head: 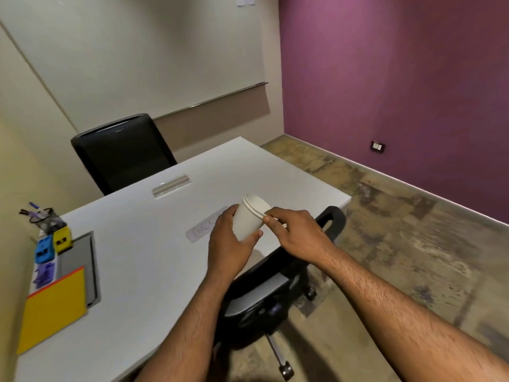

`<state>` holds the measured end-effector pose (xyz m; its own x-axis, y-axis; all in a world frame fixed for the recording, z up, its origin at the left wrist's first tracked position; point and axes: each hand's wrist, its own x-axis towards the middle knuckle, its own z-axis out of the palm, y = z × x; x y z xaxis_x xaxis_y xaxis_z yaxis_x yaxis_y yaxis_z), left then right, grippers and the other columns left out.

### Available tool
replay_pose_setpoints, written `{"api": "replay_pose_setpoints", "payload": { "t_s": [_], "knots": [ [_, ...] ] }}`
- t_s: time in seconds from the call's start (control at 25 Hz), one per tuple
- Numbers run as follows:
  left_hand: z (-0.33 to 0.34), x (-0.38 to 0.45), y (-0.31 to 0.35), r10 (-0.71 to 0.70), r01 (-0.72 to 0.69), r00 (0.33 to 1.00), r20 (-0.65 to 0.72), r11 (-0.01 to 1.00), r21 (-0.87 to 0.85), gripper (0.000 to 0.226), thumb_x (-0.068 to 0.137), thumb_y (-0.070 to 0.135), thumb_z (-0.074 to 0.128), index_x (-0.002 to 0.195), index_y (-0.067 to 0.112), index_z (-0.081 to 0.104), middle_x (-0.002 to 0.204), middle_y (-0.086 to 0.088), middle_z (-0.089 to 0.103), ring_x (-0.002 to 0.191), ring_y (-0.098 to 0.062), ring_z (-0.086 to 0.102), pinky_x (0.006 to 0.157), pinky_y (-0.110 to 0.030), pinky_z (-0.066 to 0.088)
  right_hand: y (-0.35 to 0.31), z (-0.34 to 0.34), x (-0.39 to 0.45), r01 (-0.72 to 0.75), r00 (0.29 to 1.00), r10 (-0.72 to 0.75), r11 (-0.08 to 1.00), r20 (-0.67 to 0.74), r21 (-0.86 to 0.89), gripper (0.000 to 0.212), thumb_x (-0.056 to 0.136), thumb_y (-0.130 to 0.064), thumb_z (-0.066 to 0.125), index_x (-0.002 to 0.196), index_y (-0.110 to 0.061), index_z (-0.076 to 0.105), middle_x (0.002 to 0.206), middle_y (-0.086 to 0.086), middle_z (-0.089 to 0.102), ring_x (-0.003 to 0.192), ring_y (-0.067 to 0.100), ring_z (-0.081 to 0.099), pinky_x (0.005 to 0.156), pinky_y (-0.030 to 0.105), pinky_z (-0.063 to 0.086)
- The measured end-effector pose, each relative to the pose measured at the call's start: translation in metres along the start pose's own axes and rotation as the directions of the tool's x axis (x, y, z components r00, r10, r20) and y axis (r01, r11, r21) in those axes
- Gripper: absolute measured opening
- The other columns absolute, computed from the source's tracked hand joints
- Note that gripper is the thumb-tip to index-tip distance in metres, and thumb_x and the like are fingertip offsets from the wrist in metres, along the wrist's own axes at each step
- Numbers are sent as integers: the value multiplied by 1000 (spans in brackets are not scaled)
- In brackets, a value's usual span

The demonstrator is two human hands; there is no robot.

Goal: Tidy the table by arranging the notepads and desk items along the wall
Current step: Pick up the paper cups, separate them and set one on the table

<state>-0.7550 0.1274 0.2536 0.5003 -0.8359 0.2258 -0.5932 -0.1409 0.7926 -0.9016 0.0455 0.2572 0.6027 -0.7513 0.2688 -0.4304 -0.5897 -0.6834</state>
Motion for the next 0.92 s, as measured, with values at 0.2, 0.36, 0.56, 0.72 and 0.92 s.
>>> {"api": "replay_pose_setpoints", "payload": {
  "t_s": [0.2,0.36,0.56,0.72,0.92],
  "knots": [
    [95,18,83,17,-17,998,55,1000,-12,70,69,34,82,128,30,44,125,9,55,101,-9,53,78,-22,46,83,-98,-8,-11,999,10,1000,-52,-15,28,95,-47,42,109,-32,62,89,-10,70,82,11,63,75,34,54],
    [151,38,116,4,-6,993,119,1000,23,74,69,37,80,130,29,40,128,6,56,103,-10,53,82,-26,48,132,-143,-2,-24,998,22,999,-56,-36,27,96,-43,45,110,-30,64,102,-5,72,91,13,65,80,35,55],
    [187,85,122,9,-21,990,138,996,85,81,70,39,80,138,30,37,136,6,54,114,-14,54,87,-25,46,171,-155,39,-20,1000,20,1000,-14,3,25,96,-37,49,110,-26,67,108,-5,72,98,14,65,85,34,53],
    [202,142,101,-50,36,993,110,991,129,83,68,43,80,138,27,38,135,4,55,115,-18,55,90,-29,49,201,-145,100,12,999,-13,1000,48,27,24,96,-38,49,106,-27,67,103,-6,72,94,13,65,83,34,54],
    [218,206,66,-188,163,973,135,971,172,83,66,45,81,135,27,40,129,2,59,109,-19,59,91,-37,52,239,-129,178,27,990,-29,999,139,17,23,95,-39,50,104,-27,67,100,-7,72,90,11,64,81,31,53]
  ]
}}
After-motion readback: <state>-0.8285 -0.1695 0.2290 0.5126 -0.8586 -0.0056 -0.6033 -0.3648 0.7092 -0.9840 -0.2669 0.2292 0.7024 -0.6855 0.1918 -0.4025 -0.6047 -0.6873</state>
